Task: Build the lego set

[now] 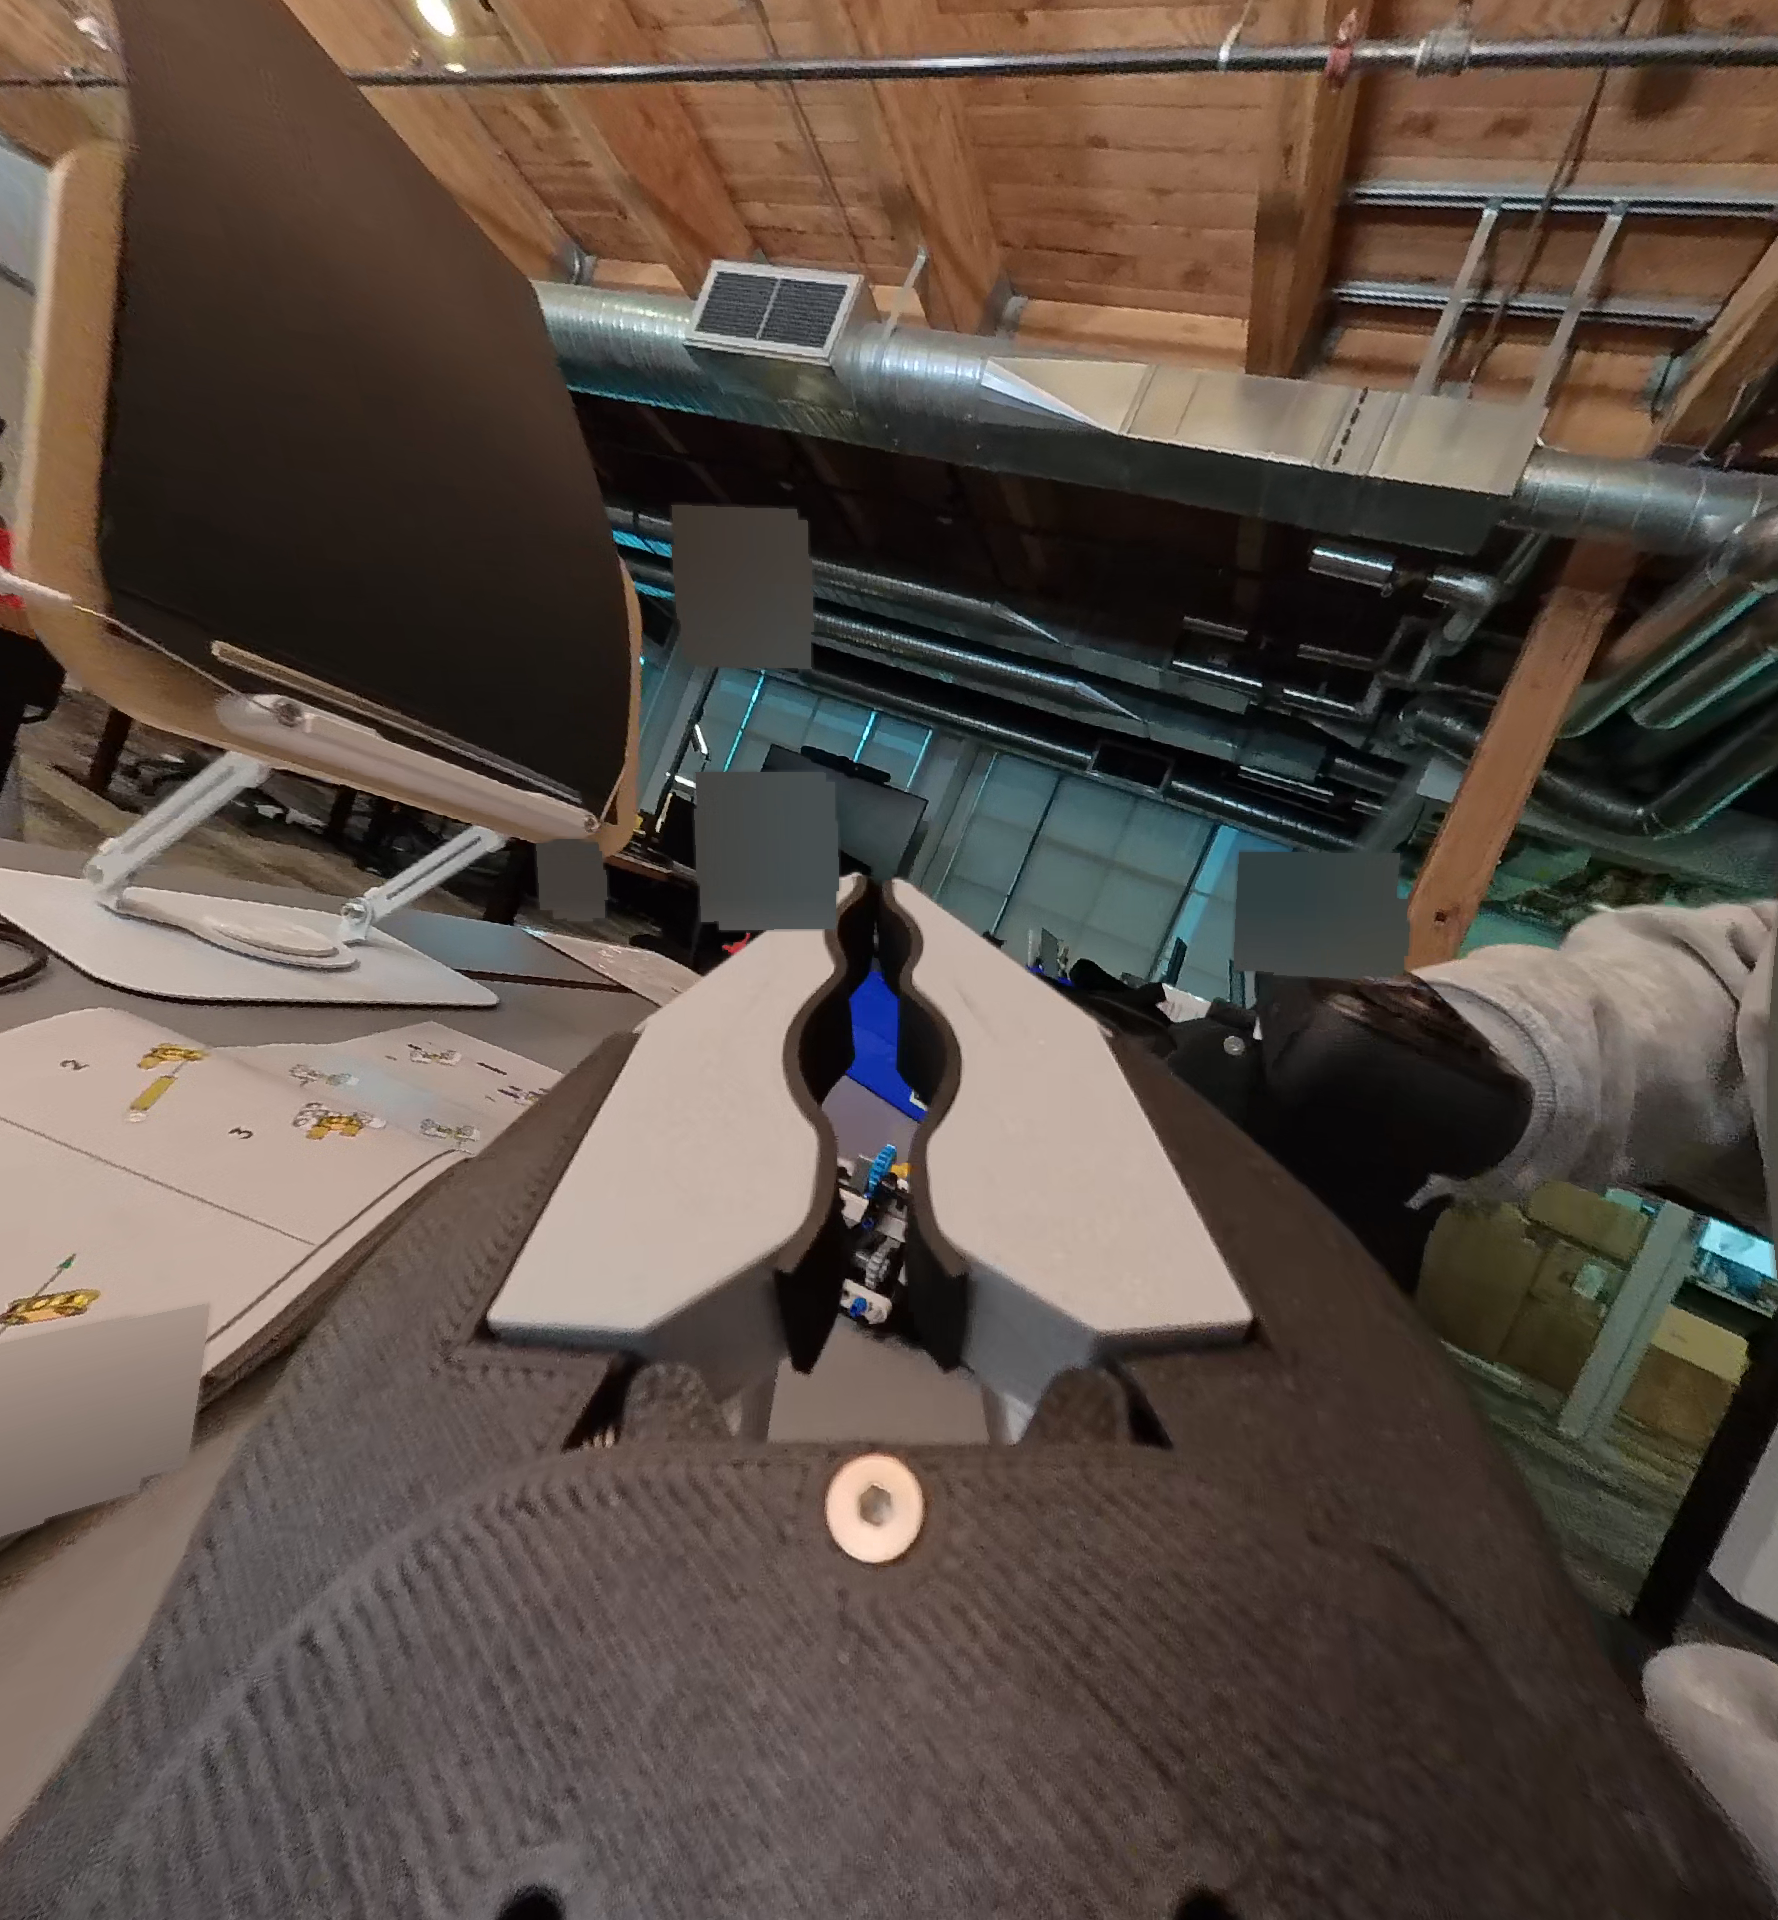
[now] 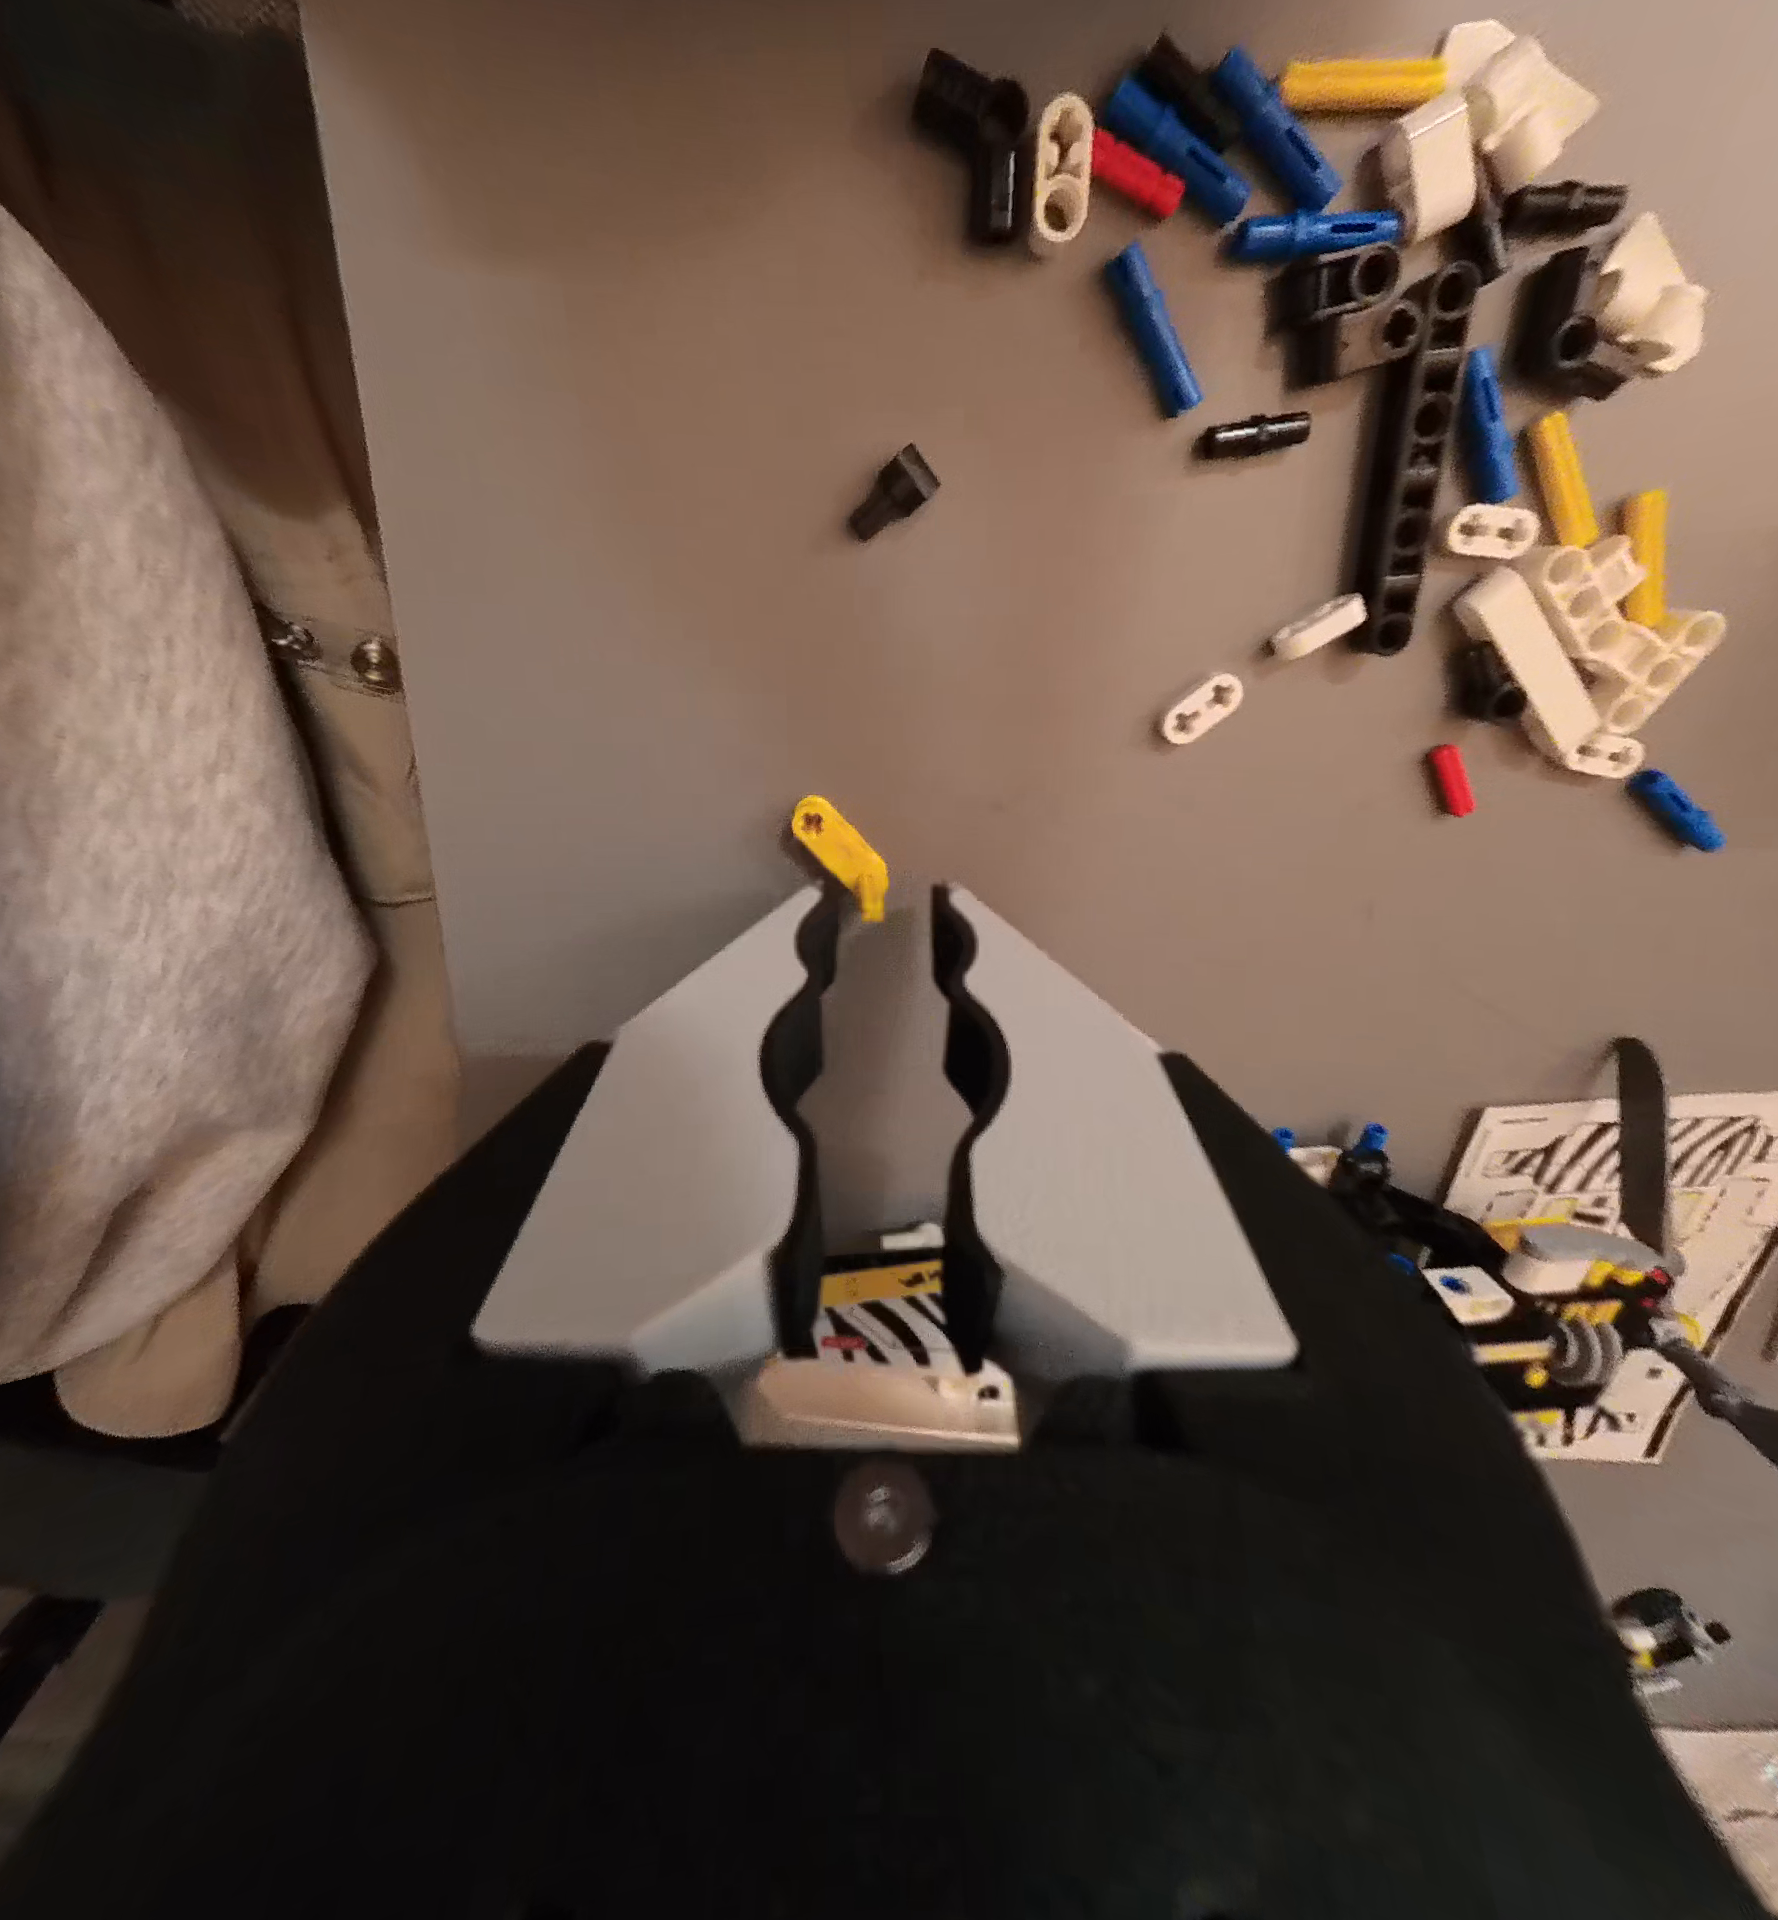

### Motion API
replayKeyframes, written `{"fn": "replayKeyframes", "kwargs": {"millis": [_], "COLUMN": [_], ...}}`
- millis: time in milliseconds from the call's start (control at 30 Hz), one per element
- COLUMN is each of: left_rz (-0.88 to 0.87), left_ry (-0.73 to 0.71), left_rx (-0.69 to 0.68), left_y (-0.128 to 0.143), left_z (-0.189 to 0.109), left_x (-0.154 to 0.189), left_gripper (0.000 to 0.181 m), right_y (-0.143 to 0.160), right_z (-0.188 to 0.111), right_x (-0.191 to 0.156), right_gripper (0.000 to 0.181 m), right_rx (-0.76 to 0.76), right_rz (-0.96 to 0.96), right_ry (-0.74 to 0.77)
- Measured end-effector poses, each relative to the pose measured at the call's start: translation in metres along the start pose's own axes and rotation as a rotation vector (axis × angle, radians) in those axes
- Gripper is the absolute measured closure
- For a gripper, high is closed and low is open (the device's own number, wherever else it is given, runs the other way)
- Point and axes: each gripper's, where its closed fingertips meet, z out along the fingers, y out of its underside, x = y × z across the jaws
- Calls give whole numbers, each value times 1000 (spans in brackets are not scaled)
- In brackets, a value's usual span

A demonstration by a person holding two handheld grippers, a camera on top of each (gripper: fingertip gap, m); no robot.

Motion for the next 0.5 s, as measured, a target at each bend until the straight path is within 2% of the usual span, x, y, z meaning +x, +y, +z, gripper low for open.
{"fn": "replayKeyframes", "kwargs": {"millis": [100, 233, 367, 433, 500], "left_rz": [-6, -8, 5, 7, 7], "left_ry": [-37, -107, -158, -168, -169], "left_rx": [34, 96, 102, 102, 95], "left_y": [-11, -31, -39, -39, -37], "left_z": [-9, -27, -37, -38, -37], "left_x": [-11, -30, -43, -45, -46], "left_gripper": [181, 181, 181, 181, 181], "right_y": [-4, -16, -46, -66, -88], "right_z": [-9, -24, -31, -25, -13], "right_x": [0, 7, 23, 34, 40], "right_gripper": [149, 148, 151, 151, 150], "right_rx": [42, 127, 231, 274, 325], "right_rz": [56, 95, 59, 38, 97], "right_ry": [-19, -7, 65, 102, 77]}}
